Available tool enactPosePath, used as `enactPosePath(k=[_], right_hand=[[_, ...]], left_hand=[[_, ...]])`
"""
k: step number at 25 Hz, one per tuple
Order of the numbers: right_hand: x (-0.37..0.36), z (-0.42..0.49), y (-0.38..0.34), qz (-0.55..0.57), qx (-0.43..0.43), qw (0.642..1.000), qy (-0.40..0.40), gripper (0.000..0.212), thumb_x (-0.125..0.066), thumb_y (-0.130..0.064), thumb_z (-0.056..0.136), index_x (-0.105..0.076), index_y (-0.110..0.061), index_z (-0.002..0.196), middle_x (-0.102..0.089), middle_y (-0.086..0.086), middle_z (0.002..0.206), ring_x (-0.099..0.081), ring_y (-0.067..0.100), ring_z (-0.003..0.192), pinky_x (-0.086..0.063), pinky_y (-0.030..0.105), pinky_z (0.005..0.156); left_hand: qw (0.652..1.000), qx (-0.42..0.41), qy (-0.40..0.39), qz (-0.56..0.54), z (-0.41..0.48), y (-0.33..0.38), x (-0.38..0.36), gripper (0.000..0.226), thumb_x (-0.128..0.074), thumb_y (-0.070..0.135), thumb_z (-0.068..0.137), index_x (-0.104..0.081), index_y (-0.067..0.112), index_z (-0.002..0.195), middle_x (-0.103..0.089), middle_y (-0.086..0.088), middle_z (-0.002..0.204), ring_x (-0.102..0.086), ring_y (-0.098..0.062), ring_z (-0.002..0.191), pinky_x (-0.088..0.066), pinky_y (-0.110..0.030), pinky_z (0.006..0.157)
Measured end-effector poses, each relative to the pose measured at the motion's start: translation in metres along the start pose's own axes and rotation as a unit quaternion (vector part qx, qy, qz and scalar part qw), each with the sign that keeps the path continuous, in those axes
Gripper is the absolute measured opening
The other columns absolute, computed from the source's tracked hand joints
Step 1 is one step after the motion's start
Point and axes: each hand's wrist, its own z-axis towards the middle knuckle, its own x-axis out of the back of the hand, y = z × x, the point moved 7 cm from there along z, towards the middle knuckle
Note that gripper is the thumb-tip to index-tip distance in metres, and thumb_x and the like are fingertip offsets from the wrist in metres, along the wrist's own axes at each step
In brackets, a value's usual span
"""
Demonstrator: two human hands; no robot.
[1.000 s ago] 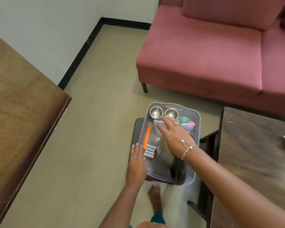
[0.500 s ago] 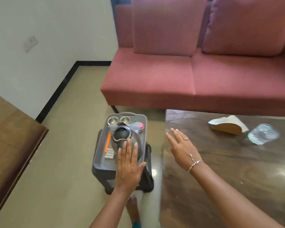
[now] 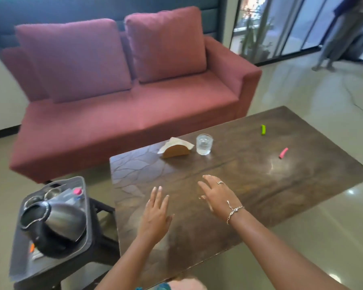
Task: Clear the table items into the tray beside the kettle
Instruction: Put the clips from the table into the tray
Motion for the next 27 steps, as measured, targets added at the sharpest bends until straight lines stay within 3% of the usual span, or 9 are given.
enactPosePath(k=[3, 5, 7, 11, 16, 19, 21, 23, 27], right_hand=[[0.013, -0.035, 0.051, -0.009, -0.067, 0.998, 0.016, 0.039, -0.060, -0.014, 0.086, -0.053, -0.005, 0.123, -0.047, 0.017, 0.134, -0.046, 0.032, 0.124, -0.039, 0.035, 0.106], [0.022, -0.053, 0.081, -0.017, -0.076, 0.996, 0.037, 0.039, -0.079, -0.012, 0.065, -0.066, -0.006, 0.101, -0.064, 0.015, 0.109, -0.064, 0.032, 0.097, -0.055, 0.032, 0.082], [0.028, -0.065, 0.113, -0.012, -0.101, 0.994, 0.046, 0.038, -0.086, -0.008, 0.052, -0.068, -0.009, 0.086, -0.068, 0.010, 0.092, -0.069, 0.028, 0.078, -0.058, 0.029, 0.065], [0.032, -0.060, 0.177, -0.014, -0.117, 0.992, 0.043, 0.037, -0.085, -0.003, 0.045, -0.068, -0.012, 0.076, -0.067, 0.002, 0.080, -0.067, 0.021, 0.068, -0.054, 0.021, 0.054], [0.024, -0.022, 0.255, 0.008, -0.101, 0.995, 0.007, 0.033, -0.069, 0.013, 0.056, -0.067, -0.005, 0.084, -0.068, 0.008, 0.086, -0.066, 0.028, 0.077, -0.057, 0.028, 0.061], [0.024, -0.009, 0.292, -0.020, -0.072, 0.997, -0.010, 0.036, -0.072, 0.007, 0.040, -0.067, -0.014, 0.069, -0.065, -0.001, 0.070, -0.063, 0.019, 0.061, -0.052, 0.020, 0.050], [0.023, -0.001, 0.322, -0.047, -0.065, 0.997, -0.016, 0.022, -0.061, 0.001, 0.047, -0.063, -0.018, 0.058, -0.060, -0.004, 0.060, -0.058, 0.016, 0.052, -0.048, 0.017, 0.047], [0.022, 0.001, 0.349, -0.074, -0.064, 0.995, -0.016, 0.024, -0.043, -0.001, 0.054, -0.059, -0.019, 0.052, -0.056, -0.004, 0.055, -0.055, 0.015, 0.048, -0.046, 0.017, 0.045], [0.024, -0.001, 0.400, -0.099, -0.082, 0.992, 0.009, 0.029, -0.034, 0.001, 0.053, -0.056, -0.017, 0.048, -0.054, -0.002, 0.051, -0.054, 0.017, 0.045, -0.043, 0.016, 0.043]], left_hand=[[0.998, -0.060, -0.033, 0.003, 0.032, 0.051, -0.011, 0.062, -0.042, 0.034, 0.094, -0.018, 0.014, 0.147, 0.003, -0.012, 0.158, 0.018, -0.027, 0.143, -0.006, -0.037, 0.119], [0.996, -0.075, -0.050, -0.001, 0.052, 0.081, -0.019, 0.062, -0.043, 0.034, 0.093, -0.017, 0.015, 0.147, 0.003, -0.012, 0.158, 0.015, -0.028, 0.144, -0.005, -0.038, 0.119], [0.993, -0.088, -0.074, -0.003, 0.069, 0.106, -0.031, 0.063, -0.042, 0.035, 0.093, -0.016, 0.016, 0.147, 0.005, -0.012, 0.158, 0.016, -0.028, 0.144, -0.004, -0.039, 0.119], [0.988, -0.107, -0.109, 0.014, 0.106, 0.140, -0.057, 0.066, -0.041, 0.040, 0.093, -0.012, 0.018, 0.148, 0.008, -0.011, 0.158, 0.018, -0.029, 0.144, -0.001, -0.040, 0.119], [0.983, -0.113, -0.143, 0.031, 0.159, 0.173, -0.079, 0.068, -0.042, 0.041, 0.092, -0.013, 0.017, 0.148, 0.006, -0.010, 0.158, 0.016, -0.029, 0.144, 0.002, -0.040, 0.118], [0.986, -0.111, -0.125, 0.004, 0.194, 0.194, -0.084, 0.065, -0.049, 0.039, 0.090, -0.027, 0.013, 0.145, -0.009, -0.015, 0.157, 0.008, -0.034, 0.144, -0.005, -0.042, 0.118], [0.985, -0.113, -0.127, 0.005, 0.221, 0.208, -0.088, 0.063, -0.053, 0.038, 0.088, -0.034, 0.012, 0.142, -0.015, -0.015, 0.155, 0.003, -0.036, 0.144, -0.009, -0.044, 0.117], [0.982, -0.123, -0.143, 0.023, 0.241, 0.219, -0.091, 0.062, -0.048, 0.038, 0.091, -0.029, 0.012, 0.144, -0.010, -0.012, 0.157, 0.006, -0.032, 0.145, -0.006, -0.043, 0.118], [0.980, -0.136, -0.142, 0.027, 0.282, 0.249, -0.092, 0.057, -0.041, 0.039, 0.094, -0.027, 0.012, 0.143, -0.010, -0.006, 0.158, 0.006, -0.024, 0.146, -0.002, -0.040, 0.119]])
